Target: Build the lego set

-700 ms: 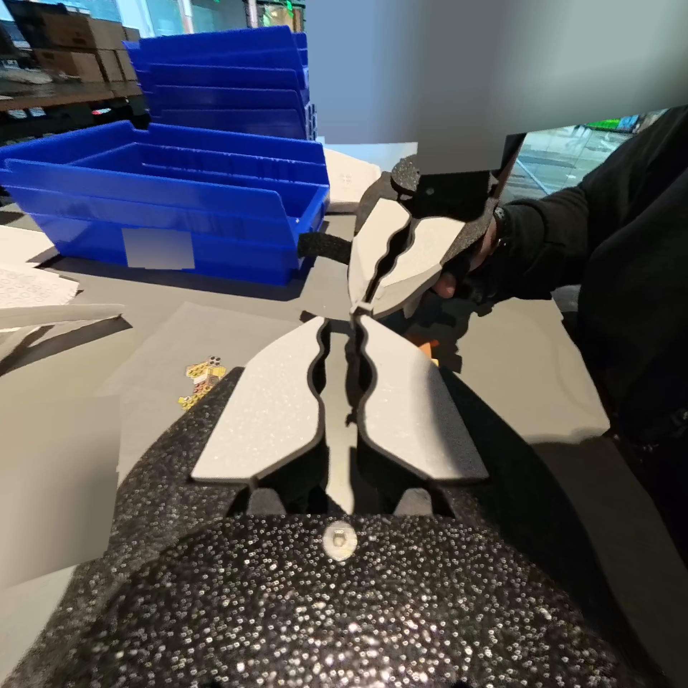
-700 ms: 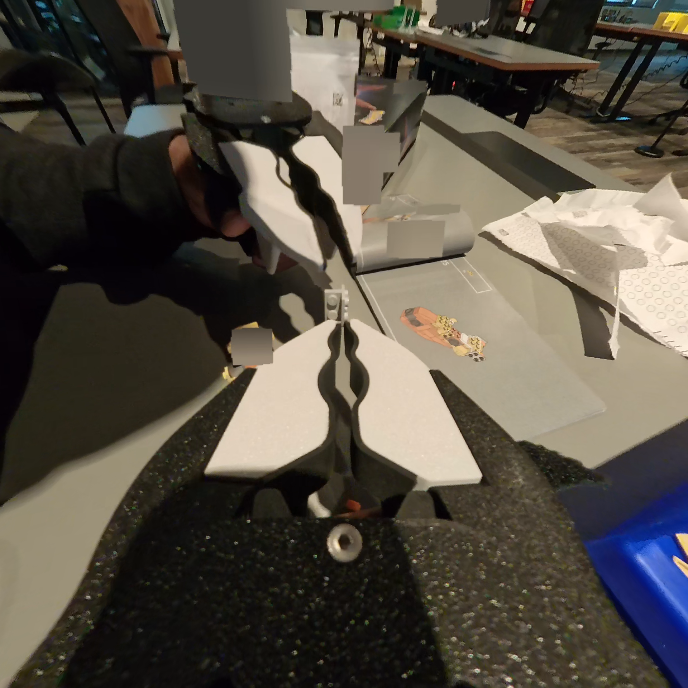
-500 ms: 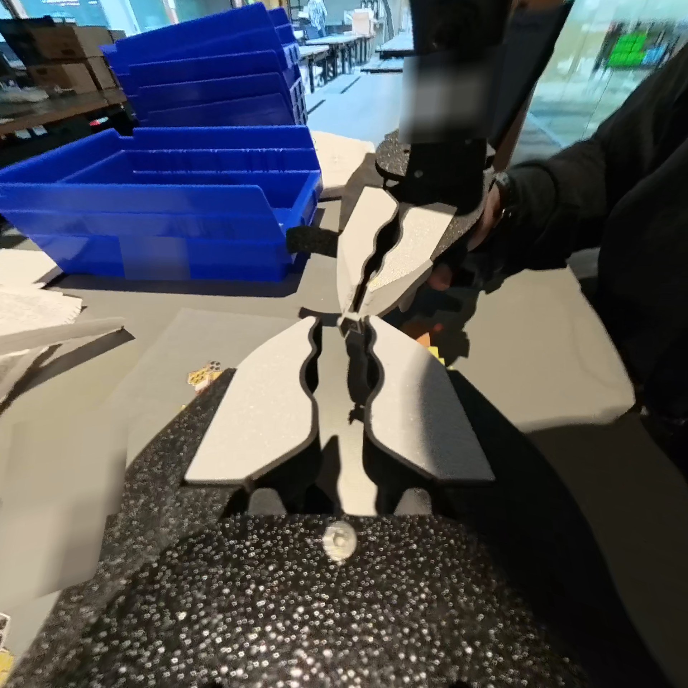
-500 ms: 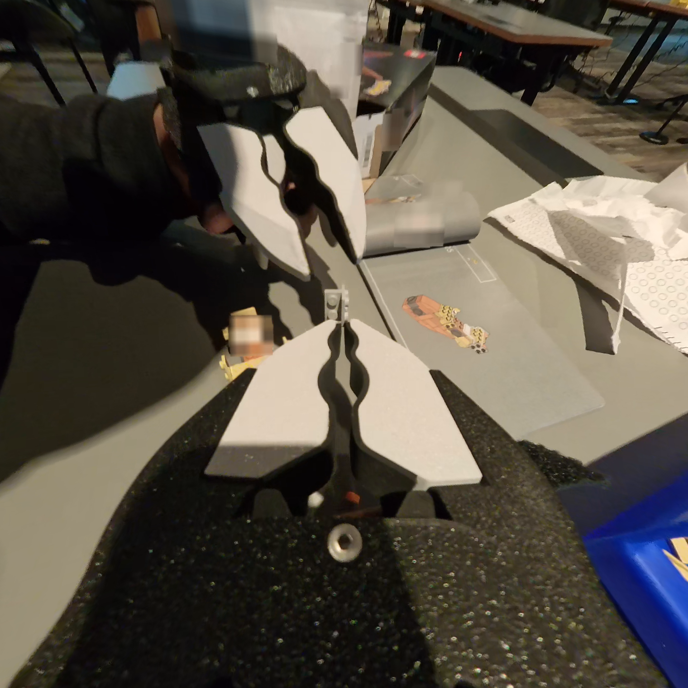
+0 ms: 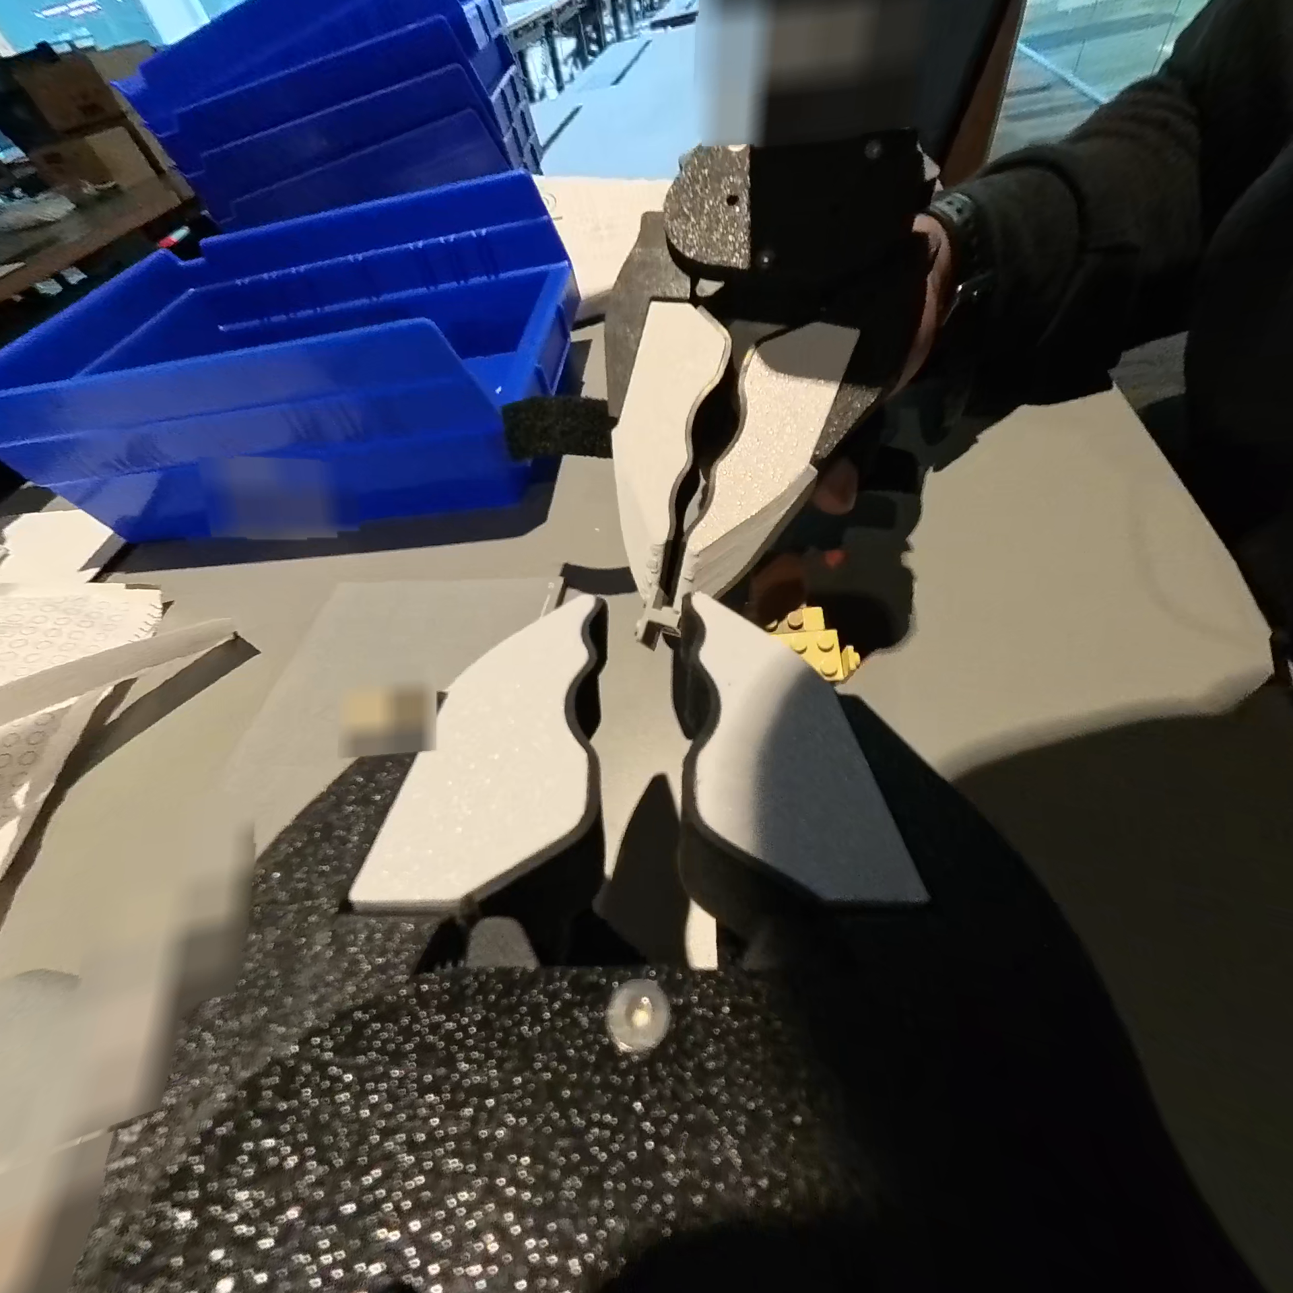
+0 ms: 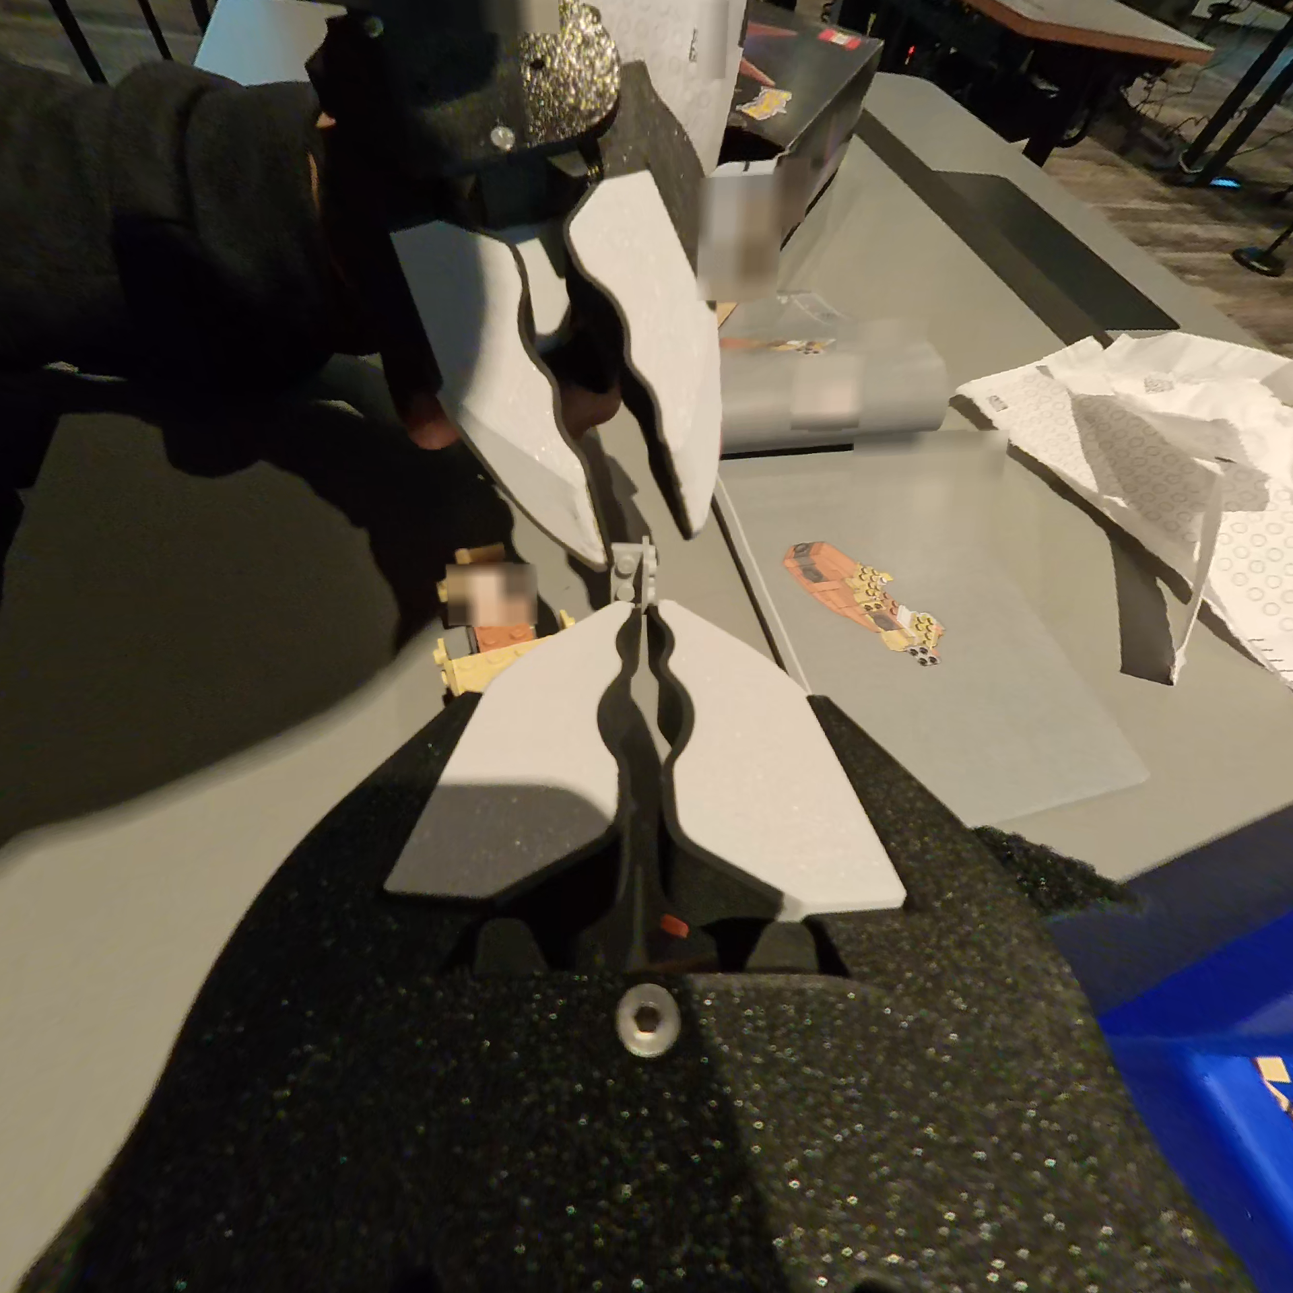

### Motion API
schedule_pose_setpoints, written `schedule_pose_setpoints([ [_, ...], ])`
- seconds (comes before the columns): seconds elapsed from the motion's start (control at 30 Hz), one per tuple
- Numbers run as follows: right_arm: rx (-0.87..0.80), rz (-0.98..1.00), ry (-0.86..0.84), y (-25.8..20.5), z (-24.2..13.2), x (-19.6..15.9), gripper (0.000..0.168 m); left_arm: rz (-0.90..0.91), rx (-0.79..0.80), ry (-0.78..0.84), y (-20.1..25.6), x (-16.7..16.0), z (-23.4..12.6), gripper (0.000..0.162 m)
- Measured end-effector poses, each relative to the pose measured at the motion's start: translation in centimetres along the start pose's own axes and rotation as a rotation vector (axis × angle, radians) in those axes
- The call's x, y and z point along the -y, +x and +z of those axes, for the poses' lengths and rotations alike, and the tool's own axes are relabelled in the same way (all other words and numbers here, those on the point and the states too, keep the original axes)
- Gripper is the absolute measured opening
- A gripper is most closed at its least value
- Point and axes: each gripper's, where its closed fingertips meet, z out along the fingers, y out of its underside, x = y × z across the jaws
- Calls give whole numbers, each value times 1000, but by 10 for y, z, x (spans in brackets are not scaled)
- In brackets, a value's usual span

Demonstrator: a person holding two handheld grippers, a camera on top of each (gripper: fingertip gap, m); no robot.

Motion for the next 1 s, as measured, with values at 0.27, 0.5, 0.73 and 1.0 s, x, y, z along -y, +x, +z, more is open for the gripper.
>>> schedule_pose_setpoints([
  [0.27,-1,-13,-8,0,0,-1,1,30,-10,-16,3,-2,1,12],
  [0.5,-8,-37,-18,-1,1,-2,1,48,-12,-35,5,-5,3,11],
  [0.73,-8,-46,-17,-1,1,-2,1,64,-15,-57,6,-7,3,10],
  [1.0,-6,-40,-7,-2,1,-1,2,53,-21,-57,6,-6,2,9],
])
